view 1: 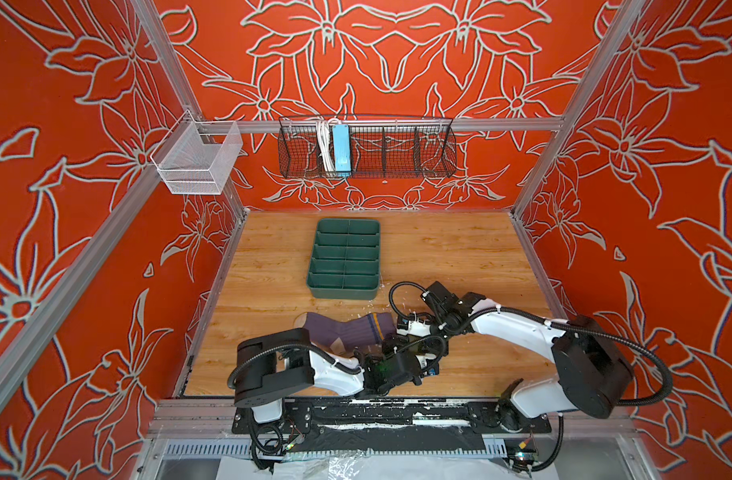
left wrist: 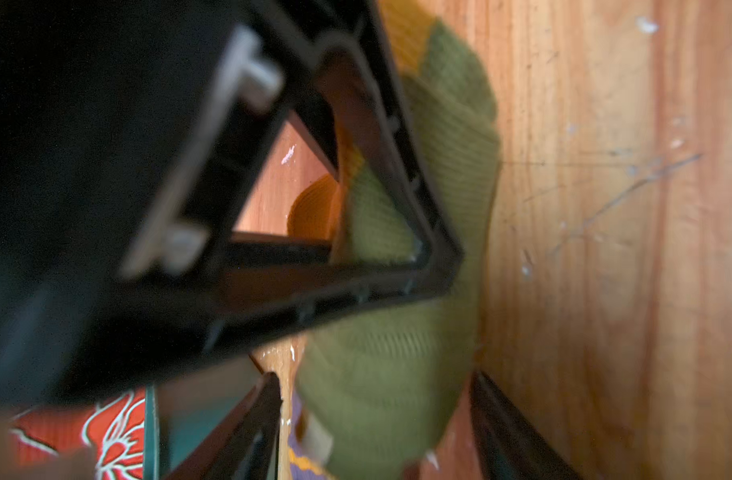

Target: Roll the socks

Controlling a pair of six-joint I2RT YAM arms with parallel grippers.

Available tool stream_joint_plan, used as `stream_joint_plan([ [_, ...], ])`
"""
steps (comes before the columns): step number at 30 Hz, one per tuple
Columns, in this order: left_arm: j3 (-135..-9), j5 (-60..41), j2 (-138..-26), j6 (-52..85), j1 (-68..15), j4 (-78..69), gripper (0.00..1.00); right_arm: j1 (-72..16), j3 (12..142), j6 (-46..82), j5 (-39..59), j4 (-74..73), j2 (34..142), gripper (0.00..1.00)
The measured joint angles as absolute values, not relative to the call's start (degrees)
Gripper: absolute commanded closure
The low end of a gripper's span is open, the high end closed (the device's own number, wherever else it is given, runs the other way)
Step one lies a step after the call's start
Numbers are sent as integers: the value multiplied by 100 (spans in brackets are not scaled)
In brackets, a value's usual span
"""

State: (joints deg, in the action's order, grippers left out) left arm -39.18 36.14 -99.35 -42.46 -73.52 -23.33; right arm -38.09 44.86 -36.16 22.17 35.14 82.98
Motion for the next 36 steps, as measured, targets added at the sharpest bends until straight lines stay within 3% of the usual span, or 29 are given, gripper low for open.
stream_joint_plan([
  [9, -4276, 3592, -10320, -4357, -7356, -2381, 41, -3769, 4499, -3691, 2265, 3568, 8289, 100],
  [11, -4331, 3568, -10392, -4307, -7356, -2403, 47, -3756, 4499, -3706, 2217, 3573, 8289, 100],
  [21, -4471, 3428, -10595, -4091, -7290, -2272, 100, -3756, 4495, -3686, 2036, 3601, 8248, 100],
  [25, -4545, 3441, -10626, -4097, -7290, -2174, 100, -3756, 4445, -3691, 1927, 3586, 8152, 100],
  [26, -4569, 3433, -10626, -4101, -7293, -2123, 100, -3758, 4401, -3695, 1898, 3553, 8097, 97],
  [28, -4633, 3367, -10626, -4101, -7297, -2005, 100, -3771, 4276, -3712, 1804, 3485, 7909, 76],
  [31, -4731, 3251, -10624, -4038, -7303, -1811, 100, -3828, 3994, -3763, 1551, 3264, 7417, 55],
  [33, -4772, 3227, -10610, -3938, -7310, -1702, 100, -3830, 3806, -3900, 1251, 3044, 6919, 47],
  [36, -4877, 3210, -10610, -3638, -7290, -1481, 100, -3811, 3485, -4066, 862, 2845, 6066, 43],
])
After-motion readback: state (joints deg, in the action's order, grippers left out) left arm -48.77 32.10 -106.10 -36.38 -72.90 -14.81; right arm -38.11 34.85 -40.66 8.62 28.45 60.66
